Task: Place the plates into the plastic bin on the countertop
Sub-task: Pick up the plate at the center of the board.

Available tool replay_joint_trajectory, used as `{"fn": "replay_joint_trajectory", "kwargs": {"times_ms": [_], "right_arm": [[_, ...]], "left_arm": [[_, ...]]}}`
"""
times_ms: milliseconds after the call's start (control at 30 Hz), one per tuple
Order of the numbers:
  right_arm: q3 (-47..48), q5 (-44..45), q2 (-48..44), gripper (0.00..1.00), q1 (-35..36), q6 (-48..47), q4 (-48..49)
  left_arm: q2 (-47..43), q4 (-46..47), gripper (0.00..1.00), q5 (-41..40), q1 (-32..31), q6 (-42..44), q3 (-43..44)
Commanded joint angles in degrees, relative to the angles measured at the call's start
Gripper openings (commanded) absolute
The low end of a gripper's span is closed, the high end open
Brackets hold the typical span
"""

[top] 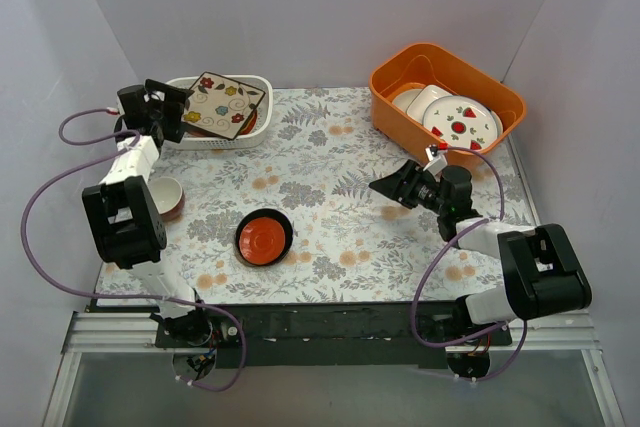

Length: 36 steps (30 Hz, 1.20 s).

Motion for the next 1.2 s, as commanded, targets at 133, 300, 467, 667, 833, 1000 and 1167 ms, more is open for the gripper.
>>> {"fn": "replay_joint_trajectory", "kwargs": {"times_ms": [133,300,467,667,833,1000,1167], "right_arm": [[-0.52,-0.14,-3.01,0.79,-0.23,-1.23,-0.92],[-0.25,-0.84,-2.92,0.79,-0.23,-1.41,-1.01],[0.79,-1.46,-2.22,0.79,-0.23,-2.63,-2.06],[2.91,-2.42,-0.9,0.79,-0.14,-4.92,-5.85],[3.7,-3.48,0.07,0.79,-0.14,-5.36,-6.11],[4.93,-4.71,0.68,0.79,0.12,-7.11,-8.47],[7.12,-5.76,1.56,0.79,0.83,-8.52,-10.59]], "left_arm": [[-9.5,-0.29,0.98,3.24,0.04,5.05,-3.6],[-11.08,1.1,0.98,5.87,0.13,6.99,-6.4],[-10.38,5.24,0.98,11.24,-0.48,7.43,-8.52],[-10.38,4.98,0.98,13.09,-1.8,9.8,-10.37],[-10.47,4.89,0.98,14.49,-2.94,10.33,-12.47],[-10.47,1.73,0.98,14.5,-5.58,12.7,-12.13],[-13.18,0.23,0.97,12.39,-8.22,12.97,-14.14]]}}
